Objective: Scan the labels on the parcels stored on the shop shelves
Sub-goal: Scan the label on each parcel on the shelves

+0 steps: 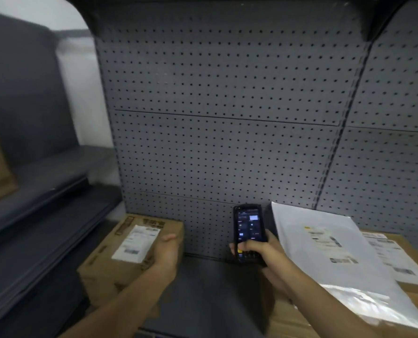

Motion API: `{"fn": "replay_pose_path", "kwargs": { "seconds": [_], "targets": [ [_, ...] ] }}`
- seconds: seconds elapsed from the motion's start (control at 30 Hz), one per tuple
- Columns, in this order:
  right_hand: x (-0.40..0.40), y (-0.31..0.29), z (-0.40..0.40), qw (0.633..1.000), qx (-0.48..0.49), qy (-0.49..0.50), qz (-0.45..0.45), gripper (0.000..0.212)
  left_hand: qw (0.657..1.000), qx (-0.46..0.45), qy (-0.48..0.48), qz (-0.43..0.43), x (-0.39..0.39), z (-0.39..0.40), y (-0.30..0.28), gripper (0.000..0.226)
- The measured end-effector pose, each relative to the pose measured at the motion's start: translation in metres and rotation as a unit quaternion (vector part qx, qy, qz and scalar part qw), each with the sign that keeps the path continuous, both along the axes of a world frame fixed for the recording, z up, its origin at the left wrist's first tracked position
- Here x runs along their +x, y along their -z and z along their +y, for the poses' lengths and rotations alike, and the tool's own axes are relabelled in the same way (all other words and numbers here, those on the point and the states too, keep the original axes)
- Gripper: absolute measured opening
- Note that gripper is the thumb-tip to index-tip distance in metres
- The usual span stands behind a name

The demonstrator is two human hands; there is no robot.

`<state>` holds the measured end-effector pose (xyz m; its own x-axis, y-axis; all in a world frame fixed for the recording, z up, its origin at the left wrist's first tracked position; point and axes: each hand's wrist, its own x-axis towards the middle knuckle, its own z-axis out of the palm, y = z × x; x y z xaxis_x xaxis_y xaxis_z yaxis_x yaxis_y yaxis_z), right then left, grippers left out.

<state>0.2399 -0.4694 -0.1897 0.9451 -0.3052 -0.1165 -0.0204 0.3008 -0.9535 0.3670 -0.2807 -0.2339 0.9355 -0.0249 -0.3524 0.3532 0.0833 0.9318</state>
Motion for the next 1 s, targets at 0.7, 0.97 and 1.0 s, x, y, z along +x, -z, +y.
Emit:
{"fn": "replay_pose_path", "kwargs": {
  "seconds": [0.7, 0.97, 1.0],
  "targets": [
    [0.149, 0.094, 0.214, 0.981, 0.006, 0.043, 0.192, 0.059, 0.978, 0.158, 0.131, 0.031, 0.156, 0.253, 0.065, 0.066],
    [0.162, 0.11, 0.21, 0.978, 0.015, 0.066, 0.196, 0.062, 0.962, 0.094, 0.251, 0.052, 0.183, 0.238, 0.086, 0.044],
    [0.162, 0.11, 0.209, 0.979, 0.01, 0.065, 0.194, 0.061, 0.961, 0.091, 0.259, 0.044, 0.184, 0.236, 0.088, 0.045]
  ]
}}
